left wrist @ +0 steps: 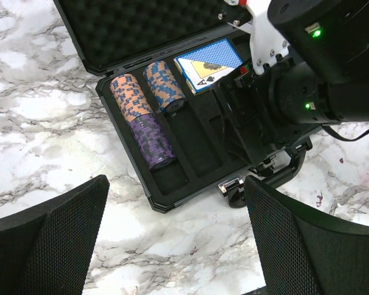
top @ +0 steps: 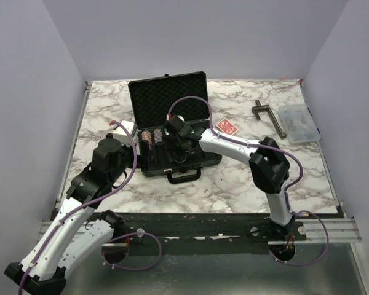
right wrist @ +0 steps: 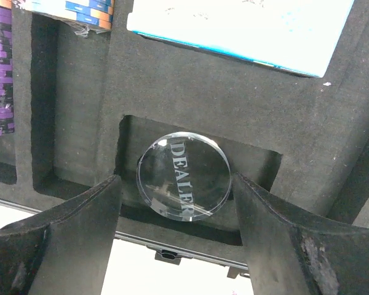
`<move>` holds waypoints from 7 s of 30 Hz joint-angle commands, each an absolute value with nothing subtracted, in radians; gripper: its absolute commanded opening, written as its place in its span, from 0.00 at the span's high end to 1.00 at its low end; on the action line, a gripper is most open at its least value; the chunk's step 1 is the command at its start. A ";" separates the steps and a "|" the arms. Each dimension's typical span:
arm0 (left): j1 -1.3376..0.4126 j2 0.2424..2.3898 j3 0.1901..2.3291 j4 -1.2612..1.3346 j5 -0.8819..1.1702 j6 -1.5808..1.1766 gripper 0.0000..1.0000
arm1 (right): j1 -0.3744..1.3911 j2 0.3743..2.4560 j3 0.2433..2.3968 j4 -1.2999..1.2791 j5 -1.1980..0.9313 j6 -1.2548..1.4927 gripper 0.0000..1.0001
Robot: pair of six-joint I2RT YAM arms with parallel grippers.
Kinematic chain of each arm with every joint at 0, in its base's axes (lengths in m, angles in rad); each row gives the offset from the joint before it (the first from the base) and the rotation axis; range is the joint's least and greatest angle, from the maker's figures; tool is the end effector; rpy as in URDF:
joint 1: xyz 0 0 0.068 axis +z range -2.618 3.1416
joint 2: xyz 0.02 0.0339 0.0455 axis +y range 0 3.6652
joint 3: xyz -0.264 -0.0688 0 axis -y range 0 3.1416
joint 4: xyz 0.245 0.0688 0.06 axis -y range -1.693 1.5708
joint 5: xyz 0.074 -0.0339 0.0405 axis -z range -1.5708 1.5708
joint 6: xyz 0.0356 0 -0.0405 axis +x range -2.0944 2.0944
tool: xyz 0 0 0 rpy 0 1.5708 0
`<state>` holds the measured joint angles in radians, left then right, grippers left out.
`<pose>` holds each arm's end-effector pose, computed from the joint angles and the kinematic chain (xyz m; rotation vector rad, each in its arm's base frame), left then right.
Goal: Pack up texas hold em set
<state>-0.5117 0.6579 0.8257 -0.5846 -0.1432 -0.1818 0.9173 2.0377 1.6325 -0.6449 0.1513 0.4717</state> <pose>0.1268 -0.0654 0.3308 0.2356 1.9821 -0.3065 0.2730 0.3476 0.2131 -0.5297 2.5783 0.2954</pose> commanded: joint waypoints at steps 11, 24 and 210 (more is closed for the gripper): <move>-0.509 0.644 0.818 -0.575 -0.155 -0.174 0.09 | 0.963 2.115 1.690 -0.744 0.311 0.470 0.46; -0.509 0.645 0.818 -0.575 -0.155 -0.174 0.09 | 0.967 2.080 1.820 -0.785 0.375 0.439 0.58; -0.509 0.678 0.810 -0.567 -0.140 -0.173 0.09 | 0.532 1.665 1.419 -0.490 -0.178 -0.070 0.51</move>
